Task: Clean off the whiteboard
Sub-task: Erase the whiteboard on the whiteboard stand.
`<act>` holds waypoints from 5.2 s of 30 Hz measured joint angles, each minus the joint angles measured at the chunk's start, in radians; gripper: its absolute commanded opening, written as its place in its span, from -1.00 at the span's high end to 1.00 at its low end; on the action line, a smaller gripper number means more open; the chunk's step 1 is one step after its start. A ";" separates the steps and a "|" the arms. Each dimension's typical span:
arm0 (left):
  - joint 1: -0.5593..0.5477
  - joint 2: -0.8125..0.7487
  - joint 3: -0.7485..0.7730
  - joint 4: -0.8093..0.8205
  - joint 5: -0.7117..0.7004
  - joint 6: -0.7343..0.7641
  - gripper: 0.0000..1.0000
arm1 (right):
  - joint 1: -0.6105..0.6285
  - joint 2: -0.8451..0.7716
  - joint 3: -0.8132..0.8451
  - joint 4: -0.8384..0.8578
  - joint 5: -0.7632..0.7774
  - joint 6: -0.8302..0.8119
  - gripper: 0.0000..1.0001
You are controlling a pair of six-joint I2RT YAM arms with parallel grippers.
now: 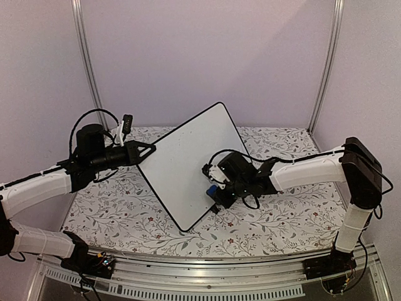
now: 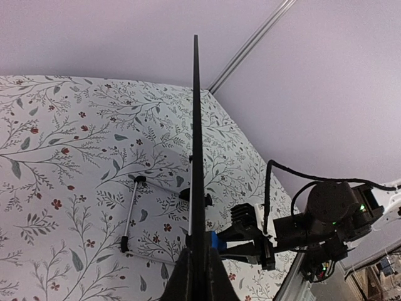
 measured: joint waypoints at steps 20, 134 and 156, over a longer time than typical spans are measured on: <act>0.000 0.000 0.000 0.001 0.000 0.000 1.00 | -0.013 0.021 0.158 -0.089 0.009 -0.045 1.00; 0.000 0.001 0.000 -0.003 -0.013 -0.011 1.00 | -0.018 0.007 0.012 0.018 -0.068 -0.052 1.00; 0.001 0.002 0.000 -0.001 -0.016 -0.010 1.00 | 0.068 0.100 0.355 -0.167 -0.012 -0.119 1.00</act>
